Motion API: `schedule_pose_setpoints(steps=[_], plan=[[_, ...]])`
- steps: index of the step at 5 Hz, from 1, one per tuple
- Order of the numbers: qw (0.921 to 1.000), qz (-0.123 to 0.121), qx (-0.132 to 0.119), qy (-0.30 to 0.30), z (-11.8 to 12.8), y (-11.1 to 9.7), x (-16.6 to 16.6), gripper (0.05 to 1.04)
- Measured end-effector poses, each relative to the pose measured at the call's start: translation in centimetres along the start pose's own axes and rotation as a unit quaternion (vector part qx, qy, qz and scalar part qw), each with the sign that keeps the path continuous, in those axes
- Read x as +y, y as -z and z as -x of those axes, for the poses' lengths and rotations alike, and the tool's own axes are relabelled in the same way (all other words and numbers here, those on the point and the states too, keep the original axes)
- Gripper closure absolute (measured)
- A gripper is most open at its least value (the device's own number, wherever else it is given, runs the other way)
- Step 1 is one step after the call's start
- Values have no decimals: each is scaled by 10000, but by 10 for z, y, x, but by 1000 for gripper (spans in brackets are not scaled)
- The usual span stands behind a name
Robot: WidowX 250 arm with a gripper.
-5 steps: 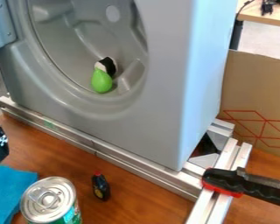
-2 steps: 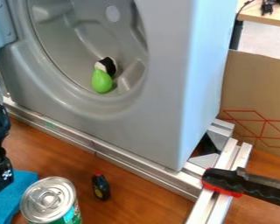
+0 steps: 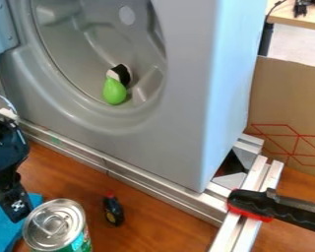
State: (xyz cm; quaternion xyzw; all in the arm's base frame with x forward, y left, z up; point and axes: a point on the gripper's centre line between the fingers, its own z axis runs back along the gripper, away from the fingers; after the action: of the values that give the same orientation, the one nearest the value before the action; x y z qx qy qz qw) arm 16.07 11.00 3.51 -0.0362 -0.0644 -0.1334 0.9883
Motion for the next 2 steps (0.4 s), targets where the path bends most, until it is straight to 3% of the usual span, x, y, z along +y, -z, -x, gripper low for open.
schedule_pose_setpoints(steps=[1,2], plan=[[9989,363,168,262,-12,20,-18,83],[9949,614,424,675,-27,32,-60,83]])
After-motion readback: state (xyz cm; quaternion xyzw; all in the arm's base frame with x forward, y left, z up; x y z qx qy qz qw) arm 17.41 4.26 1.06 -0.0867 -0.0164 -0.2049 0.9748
